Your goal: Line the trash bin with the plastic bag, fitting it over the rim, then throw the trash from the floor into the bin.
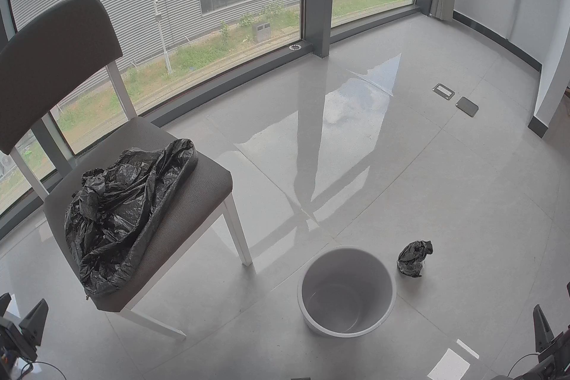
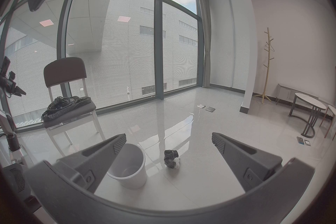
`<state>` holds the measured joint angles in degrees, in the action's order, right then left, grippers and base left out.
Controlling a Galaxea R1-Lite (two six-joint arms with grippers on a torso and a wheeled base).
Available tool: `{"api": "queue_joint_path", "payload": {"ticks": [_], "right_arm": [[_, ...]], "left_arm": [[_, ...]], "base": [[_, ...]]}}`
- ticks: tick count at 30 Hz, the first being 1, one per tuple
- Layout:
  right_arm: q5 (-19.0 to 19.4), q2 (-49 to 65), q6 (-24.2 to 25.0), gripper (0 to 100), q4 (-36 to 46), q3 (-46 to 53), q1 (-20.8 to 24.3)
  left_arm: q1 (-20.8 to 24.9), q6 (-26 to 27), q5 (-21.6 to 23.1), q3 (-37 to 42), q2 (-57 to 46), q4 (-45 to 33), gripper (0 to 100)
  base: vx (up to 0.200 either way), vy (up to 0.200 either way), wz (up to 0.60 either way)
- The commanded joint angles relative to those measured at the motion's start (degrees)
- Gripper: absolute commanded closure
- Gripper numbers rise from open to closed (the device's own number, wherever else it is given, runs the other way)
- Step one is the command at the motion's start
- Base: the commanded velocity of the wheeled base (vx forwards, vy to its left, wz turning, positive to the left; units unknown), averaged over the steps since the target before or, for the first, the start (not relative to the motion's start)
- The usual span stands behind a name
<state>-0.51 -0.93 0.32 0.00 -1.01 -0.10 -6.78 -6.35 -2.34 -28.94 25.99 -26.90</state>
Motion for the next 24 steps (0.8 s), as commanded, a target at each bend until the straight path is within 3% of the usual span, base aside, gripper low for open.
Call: {"api": "queue_joint_path", "payload": {"ticks": [1, 6, 12, 18, 24], "right_arm": [[0.2, 0.9, -0.2, 0, 0.0, 1.0, 0.0], [0.2, 0.9, -0.1, 0, 0.0, 0.9, 0.0], [0.2, 0.9, -0.1, 0, 0.0, 0.9, 0.0], [0.2, 0.9, -0.1, 0, 0.0, 0.9, 0.0], [0.2, 0.9, -0.1, 0, 0.0, 1.0, 0.0]], "left_arm": [[-1.2, -4.3, -1.4, -7.5, 26.8, 2.4, 0], [-0.6, -8.2, 1.5, -7.7, 32.5, 4.8, 0], [-1.0, -12.9, 1.6, -8.7, 42.4, 10.6, 0], [-1.3, -14.5, 1.8, -7.4, 48.4, 15.7, 0], [-2.8, -16.0, 5.5, -6.9, 51.1, 16.4, 0]], "base": [[0.0, 0.0, 0.0], [0.0, 0.0, 0.0], [0.0, 0.0, 0.0], [0.0, 0.0, 0.0], [0.0, 0.0, 0.0]]}}
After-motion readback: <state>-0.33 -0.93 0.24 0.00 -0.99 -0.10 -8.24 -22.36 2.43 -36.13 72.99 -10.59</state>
